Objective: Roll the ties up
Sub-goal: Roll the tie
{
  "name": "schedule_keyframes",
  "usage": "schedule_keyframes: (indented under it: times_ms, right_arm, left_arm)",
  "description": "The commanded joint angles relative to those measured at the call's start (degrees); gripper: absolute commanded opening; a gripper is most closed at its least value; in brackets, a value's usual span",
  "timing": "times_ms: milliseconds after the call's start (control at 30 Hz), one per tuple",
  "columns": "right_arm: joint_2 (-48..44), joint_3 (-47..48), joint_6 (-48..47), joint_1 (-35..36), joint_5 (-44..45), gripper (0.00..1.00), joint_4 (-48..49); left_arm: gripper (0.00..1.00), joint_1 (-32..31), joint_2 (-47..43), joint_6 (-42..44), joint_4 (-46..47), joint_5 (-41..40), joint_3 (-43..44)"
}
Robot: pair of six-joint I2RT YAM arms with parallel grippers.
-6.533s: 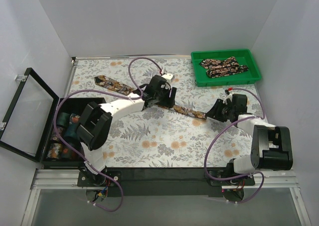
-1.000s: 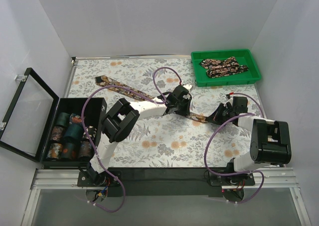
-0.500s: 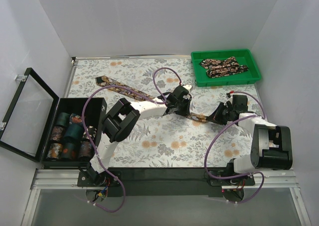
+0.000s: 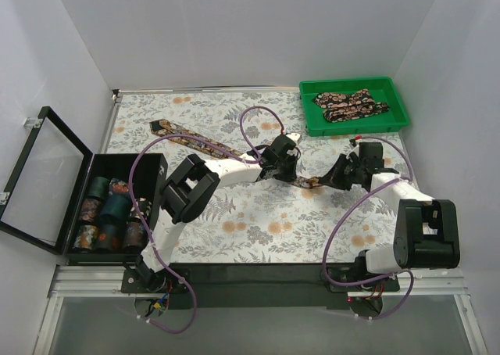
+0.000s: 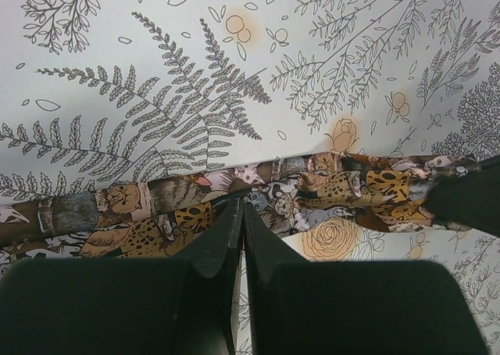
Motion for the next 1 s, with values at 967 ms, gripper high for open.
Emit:
schedule_keyframes:
  times_ms: [967]
  right_arm:
    - [8.96, 5.81, 7.20, 8.69, -8.62, 0.31, 15.04]
  left_arm:
    - [0.06, -0.04, -2.59, -3.47, -5.24, -2.60, 2.10]
